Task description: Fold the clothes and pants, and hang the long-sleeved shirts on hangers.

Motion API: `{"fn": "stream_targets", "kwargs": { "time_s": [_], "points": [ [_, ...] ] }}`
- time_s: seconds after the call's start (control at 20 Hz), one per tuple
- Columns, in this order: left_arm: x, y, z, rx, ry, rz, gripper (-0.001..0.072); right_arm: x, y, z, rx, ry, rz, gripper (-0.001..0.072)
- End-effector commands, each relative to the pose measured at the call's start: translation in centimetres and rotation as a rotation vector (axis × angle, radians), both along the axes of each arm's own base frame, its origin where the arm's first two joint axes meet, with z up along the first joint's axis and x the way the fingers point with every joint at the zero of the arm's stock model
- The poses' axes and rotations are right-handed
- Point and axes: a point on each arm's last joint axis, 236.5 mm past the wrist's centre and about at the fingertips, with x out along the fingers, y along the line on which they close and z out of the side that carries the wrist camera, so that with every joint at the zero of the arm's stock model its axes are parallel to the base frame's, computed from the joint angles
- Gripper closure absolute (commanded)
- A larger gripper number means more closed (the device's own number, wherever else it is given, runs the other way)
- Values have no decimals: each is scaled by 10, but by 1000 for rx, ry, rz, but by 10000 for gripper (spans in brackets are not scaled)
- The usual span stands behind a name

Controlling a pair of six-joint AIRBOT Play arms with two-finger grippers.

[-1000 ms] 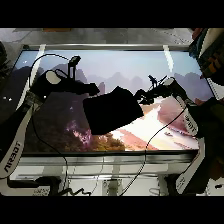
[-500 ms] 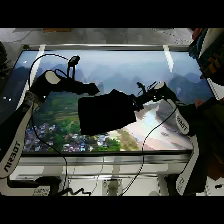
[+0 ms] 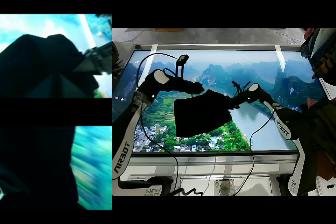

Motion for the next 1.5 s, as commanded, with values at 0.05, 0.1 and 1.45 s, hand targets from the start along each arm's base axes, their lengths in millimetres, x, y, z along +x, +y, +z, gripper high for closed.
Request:
{"fn": "stream_targets", "kwargs": {
  "time_s": [0.05, 0.1, 1.45],
  "points": [
    [6, 34, 38, 17, -106, 41, 694, 40, -11, 99, 110, -212, -28, 688],
    [6, 45, 51, 15, -131, 63, 693, 48, -26, 124, 121, -257, -41, 688],
    [-62, 75, 195, 0, -413, 99, 693, -374, -662, 301, -845, 329, -1753, 687]
  ]
}}
